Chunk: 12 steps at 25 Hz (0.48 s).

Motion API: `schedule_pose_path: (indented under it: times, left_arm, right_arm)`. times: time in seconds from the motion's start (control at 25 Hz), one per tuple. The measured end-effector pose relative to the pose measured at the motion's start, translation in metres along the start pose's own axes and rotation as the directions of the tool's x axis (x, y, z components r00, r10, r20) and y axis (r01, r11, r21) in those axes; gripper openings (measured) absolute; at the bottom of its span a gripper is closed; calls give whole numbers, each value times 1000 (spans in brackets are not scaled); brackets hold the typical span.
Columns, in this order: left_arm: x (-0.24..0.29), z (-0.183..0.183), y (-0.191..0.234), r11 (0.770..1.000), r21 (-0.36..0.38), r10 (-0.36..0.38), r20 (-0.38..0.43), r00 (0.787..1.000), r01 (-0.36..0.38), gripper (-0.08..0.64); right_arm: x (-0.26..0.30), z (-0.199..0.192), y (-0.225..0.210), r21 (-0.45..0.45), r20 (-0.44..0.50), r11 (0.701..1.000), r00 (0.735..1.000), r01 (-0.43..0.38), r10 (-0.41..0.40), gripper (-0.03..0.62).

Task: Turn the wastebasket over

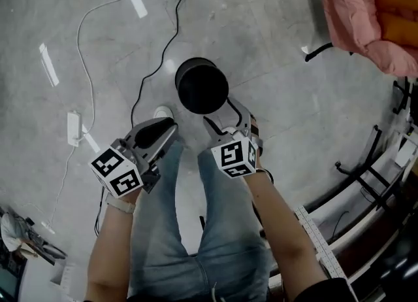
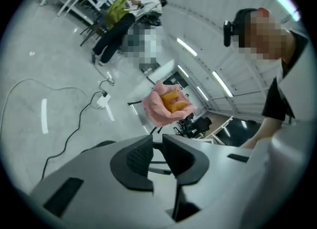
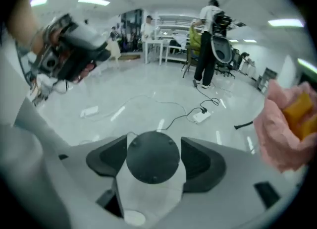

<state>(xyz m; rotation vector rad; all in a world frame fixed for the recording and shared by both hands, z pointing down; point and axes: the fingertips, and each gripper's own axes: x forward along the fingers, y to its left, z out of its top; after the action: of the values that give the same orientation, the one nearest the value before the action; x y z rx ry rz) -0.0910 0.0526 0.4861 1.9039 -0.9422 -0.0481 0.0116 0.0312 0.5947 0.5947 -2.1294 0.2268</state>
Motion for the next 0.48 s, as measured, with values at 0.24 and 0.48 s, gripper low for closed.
schedule_pose_path:
  times: [0.24,0.48]
  left_arm:
    - [-4,50,-82,983,175,-65,53,996,55,14]
    - [-21,83,-159,968,236,-99,39,994,87,14]
  right_arm:
    - [-99,76,-47,345,301,938,950,-28,-82,216]
    - [-208,125,-51,442,429,894,892,-70,-142,12]
